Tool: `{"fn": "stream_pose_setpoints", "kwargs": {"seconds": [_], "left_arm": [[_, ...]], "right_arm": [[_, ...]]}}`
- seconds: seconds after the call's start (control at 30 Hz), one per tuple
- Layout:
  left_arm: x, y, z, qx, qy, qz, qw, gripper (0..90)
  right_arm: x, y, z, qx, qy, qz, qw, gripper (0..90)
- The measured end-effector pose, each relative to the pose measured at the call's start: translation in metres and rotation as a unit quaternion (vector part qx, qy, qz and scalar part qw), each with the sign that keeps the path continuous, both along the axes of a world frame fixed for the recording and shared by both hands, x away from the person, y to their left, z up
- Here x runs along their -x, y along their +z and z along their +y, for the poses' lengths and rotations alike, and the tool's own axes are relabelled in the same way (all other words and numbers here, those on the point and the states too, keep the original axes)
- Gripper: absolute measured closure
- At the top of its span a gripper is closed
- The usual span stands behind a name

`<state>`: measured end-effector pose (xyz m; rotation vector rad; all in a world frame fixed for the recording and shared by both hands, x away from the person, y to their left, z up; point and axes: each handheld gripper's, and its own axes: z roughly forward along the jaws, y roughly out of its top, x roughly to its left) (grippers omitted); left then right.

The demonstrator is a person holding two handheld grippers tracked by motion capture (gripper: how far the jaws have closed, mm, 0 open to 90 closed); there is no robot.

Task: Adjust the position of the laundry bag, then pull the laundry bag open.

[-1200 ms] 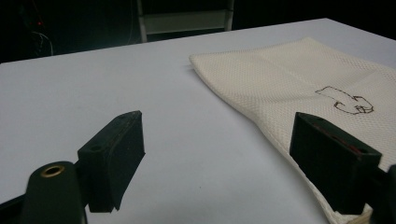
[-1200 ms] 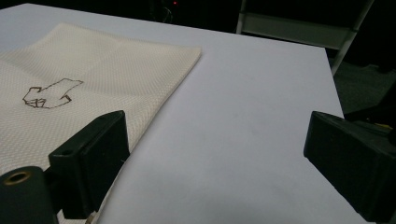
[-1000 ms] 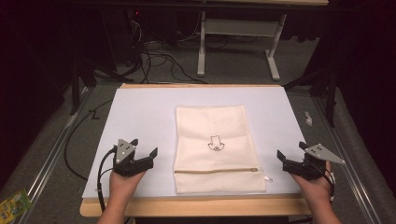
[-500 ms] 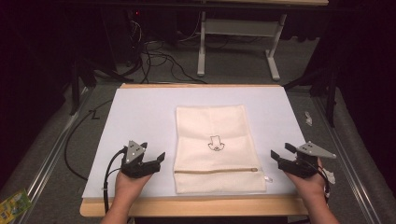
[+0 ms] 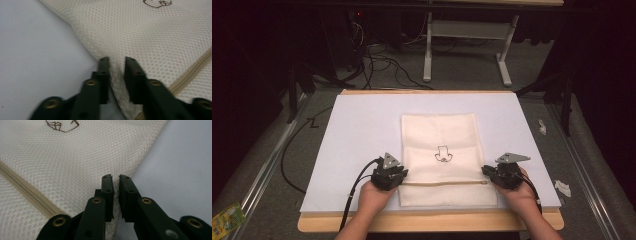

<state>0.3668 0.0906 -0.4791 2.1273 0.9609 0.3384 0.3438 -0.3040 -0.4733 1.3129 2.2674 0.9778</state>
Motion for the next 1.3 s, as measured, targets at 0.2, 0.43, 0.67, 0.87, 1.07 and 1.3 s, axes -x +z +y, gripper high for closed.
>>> {"fn": "stream_pose_setpoints", "kwargs": {"seconds": [0.2, 0.43, 0.67, 0.87, 1.07, 1.3], "left_arm": [[0.009, 0.004, 0.004, -0.001, 0.003, -0.006, 1.0, 63.7], [0.016, 0.023, 0.014, 0.058, 0.012, -0.047, 0.9971, 44.4], [0.017, 0.023, 0.009, 0.056, 0.017, -0.044, 0.9973, 41.5], [0.03, 0.036, 0.005, 0.069, 0.005, -0.081, 0.9943, 37.2], [0.037, 0.035, -0.001, 0.051, 0.007, -0.093, 0.9943, 34.8], [0.041, 0.033, -0.005, 0.047, -0.01, -0.096, 0.9943, 41.5]], "right_arm": [[0.013, 0.003, 0.0, 0.002, 0.01, -0.012, 0.9999, 69.9], [0.024, 0.014, -0.012, -0.021, -0.023, -0.043, 0.9986, 49.0], [0.036, 0.025, -0.025, -0.056, -0.043, -0.044, 0.9965, 46.7], [0.054, 0.03, -0.035, -0.062, -0.042, -0.042, 0.9963, 49.7], [0.051, 0.021, -0.037, -0.077, -0.032, -0.013, 0.9964, 54.0], [0.047, 0.008, -0.027, -0.066, -0.003, 0.03, 0.9973, 61.5]]}}
